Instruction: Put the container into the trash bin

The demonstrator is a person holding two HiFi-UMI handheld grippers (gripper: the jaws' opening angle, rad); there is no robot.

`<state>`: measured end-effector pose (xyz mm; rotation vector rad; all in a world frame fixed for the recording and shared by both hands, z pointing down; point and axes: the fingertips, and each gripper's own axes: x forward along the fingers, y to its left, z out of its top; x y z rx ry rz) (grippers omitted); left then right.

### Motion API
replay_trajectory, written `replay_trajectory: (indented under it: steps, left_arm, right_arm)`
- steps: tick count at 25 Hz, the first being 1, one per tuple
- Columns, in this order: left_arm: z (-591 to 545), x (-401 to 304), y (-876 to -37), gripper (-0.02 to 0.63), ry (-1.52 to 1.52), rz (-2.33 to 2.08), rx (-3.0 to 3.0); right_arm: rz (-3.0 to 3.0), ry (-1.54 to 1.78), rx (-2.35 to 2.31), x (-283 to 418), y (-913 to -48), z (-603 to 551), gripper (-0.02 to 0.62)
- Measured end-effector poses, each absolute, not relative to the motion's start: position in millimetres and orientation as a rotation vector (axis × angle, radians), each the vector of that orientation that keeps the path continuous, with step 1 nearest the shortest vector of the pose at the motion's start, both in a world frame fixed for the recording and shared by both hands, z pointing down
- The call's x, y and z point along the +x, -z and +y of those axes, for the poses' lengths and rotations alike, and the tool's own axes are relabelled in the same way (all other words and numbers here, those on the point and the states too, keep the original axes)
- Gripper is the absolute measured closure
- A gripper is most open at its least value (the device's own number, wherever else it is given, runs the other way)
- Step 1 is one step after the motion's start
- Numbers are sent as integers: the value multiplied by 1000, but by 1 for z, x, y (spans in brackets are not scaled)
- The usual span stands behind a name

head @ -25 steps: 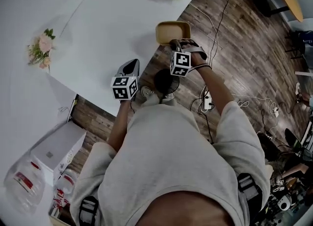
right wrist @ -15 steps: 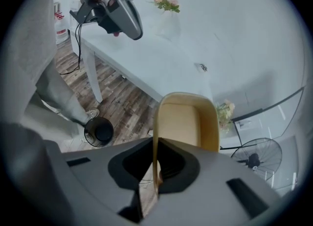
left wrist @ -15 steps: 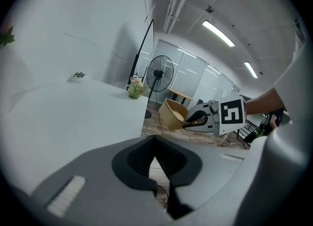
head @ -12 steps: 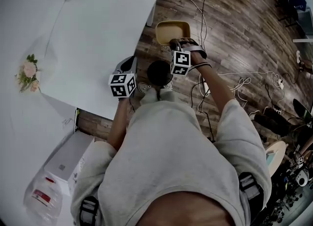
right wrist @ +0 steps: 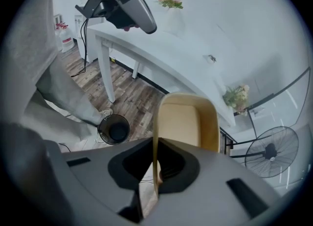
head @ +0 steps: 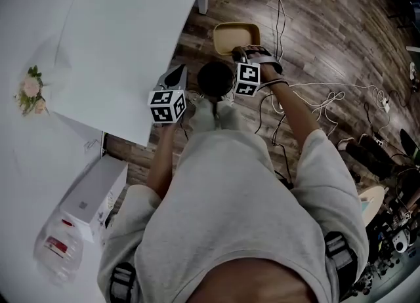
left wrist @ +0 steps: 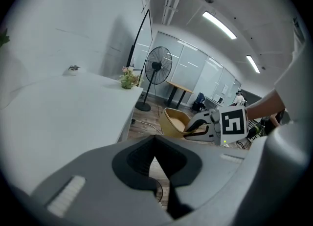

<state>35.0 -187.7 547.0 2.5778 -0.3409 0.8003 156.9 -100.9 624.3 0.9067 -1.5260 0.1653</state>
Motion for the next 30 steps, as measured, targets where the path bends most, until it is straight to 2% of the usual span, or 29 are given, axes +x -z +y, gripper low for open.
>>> replay_trajectory:
  steps: [12,30]
  left_arm:
    - [-172,34,-579,597,-854,-420,2528]
    - [-146,39,-640,597,-931,-222,2514]
  right_arm:
    - [-1621,-262,844,127,-692,-67,566]
    - [-1635,-406,838,67,-762,-41,566]
